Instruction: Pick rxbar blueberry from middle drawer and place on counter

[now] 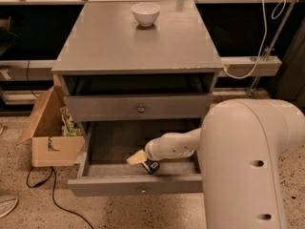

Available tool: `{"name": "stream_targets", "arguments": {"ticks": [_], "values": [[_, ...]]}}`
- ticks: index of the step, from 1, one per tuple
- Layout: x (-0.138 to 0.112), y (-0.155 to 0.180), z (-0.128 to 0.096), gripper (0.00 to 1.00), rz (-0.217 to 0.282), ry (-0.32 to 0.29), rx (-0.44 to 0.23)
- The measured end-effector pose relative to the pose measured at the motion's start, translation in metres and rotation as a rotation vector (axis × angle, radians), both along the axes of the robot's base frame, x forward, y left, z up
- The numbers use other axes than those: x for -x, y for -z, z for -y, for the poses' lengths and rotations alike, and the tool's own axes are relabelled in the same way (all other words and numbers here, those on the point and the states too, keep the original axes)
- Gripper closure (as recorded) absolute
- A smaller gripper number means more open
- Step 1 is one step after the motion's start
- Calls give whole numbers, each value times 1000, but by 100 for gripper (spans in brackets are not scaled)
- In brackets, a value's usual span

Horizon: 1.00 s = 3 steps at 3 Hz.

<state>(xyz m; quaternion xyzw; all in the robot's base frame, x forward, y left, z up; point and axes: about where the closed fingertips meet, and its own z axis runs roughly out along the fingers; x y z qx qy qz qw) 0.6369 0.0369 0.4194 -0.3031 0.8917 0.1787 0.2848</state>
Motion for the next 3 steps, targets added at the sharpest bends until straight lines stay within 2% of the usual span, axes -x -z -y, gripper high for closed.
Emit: {"name": "stream_targets", "arguments": {"ticks": [1, 2, 3], "values": [[0, 0, 0, 0, 0, 0, 0], [-4, 21, -4, 0, -6, -14, 25], [-9, 46, -7, 0, -16, -43, 16]]}}
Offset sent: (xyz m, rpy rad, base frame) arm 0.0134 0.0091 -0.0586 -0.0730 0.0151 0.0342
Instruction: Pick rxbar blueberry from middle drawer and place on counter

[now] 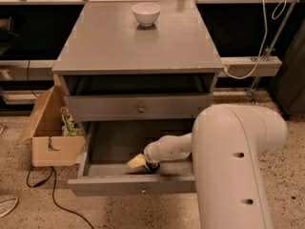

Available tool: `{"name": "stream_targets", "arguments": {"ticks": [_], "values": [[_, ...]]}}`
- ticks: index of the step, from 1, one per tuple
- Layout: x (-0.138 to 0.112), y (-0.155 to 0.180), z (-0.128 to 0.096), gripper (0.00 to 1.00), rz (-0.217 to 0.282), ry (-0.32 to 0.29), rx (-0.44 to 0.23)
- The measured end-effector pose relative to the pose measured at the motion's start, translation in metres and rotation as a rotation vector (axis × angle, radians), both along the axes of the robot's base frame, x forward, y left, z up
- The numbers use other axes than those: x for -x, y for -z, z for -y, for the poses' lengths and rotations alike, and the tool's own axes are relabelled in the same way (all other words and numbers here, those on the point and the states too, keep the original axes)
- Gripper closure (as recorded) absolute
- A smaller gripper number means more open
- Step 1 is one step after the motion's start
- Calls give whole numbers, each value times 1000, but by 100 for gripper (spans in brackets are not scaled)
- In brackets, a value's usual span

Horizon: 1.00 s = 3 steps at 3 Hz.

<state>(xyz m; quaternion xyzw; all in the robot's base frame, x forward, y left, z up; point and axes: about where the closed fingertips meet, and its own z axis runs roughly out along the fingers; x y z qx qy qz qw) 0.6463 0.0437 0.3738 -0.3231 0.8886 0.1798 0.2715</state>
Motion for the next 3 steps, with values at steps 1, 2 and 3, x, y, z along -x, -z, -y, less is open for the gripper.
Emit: {"name": "stream_targets", "arguments": {"ticks": [1, 2, 3], "values": [[-5, 16, 2, 0, -3, -17, -24], [-7, 20, 4, 14, -2, -20, -33], [-7, 19, 5, 38, 0, -20, -35]]}}
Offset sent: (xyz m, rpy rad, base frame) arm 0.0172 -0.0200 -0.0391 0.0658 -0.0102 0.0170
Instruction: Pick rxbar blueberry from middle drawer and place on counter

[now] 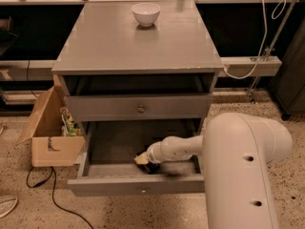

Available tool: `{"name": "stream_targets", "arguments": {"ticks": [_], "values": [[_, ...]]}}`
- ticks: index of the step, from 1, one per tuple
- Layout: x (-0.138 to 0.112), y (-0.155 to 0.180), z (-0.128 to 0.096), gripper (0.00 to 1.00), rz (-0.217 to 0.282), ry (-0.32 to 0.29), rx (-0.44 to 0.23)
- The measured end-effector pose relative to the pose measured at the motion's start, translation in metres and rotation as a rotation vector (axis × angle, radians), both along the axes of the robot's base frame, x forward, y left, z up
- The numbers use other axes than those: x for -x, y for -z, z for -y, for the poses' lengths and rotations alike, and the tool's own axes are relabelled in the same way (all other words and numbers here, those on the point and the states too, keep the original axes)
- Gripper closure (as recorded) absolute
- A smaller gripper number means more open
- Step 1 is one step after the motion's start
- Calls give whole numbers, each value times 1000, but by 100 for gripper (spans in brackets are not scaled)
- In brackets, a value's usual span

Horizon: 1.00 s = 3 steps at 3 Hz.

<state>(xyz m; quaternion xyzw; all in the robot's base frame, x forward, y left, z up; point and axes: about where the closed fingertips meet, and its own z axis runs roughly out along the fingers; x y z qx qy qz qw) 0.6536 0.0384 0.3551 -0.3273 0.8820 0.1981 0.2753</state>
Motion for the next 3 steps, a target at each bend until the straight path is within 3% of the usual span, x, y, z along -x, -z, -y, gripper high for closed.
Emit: {"name": "stream_targets", "arguments": {"ticks": [2, 3], "values": [[0, -5, 2, 84, 11, -1, -5], [4, -3, 1, 100, 18, -7, -7]]}}
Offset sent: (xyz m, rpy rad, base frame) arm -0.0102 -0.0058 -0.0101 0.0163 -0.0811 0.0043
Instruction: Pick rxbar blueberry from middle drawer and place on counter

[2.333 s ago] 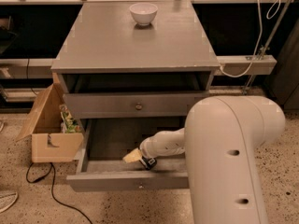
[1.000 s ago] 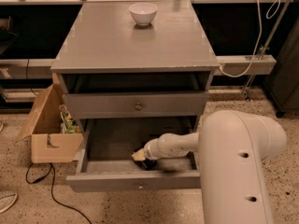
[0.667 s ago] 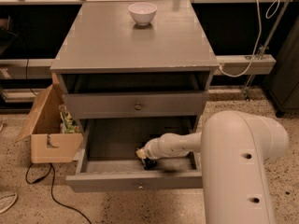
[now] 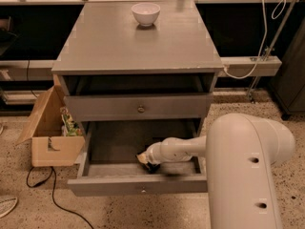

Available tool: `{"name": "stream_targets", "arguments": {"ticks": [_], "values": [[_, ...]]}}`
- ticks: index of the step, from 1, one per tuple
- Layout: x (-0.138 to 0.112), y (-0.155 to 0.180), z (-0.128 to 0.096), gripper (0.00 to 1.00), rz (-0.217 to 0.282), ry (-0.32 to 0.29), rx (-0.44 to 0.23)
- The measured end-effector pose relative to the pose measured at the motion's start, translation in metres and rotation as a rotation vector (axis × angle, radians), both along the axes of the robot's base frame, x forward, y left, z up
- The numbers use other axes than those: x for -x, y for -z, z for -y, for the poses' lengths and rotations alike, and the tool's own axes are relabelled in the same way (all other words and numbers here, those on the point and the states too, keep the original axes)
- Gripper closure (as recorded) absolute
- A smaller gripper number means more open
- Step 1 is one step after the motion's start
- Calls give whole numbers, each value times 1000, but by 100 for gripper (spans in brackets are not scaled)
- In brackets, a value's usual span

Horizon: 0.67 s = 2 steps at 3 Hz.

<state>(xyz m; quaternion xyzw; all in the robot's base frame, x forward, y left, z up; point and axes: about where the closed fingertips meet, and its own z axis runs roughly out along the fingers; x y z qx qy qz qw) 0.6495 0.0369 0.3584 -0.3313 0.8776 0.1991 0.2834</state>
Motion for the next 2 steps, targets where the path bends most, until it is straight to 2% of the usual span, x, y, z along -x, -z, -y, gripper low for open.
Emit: {"name": "stream_targets", "arguments": {"ticks": [1, 2], "values": [[5, -5, 3, 100, 38, -7, -38], [9, -20, 11, 100, 116, -65, -89]]}}
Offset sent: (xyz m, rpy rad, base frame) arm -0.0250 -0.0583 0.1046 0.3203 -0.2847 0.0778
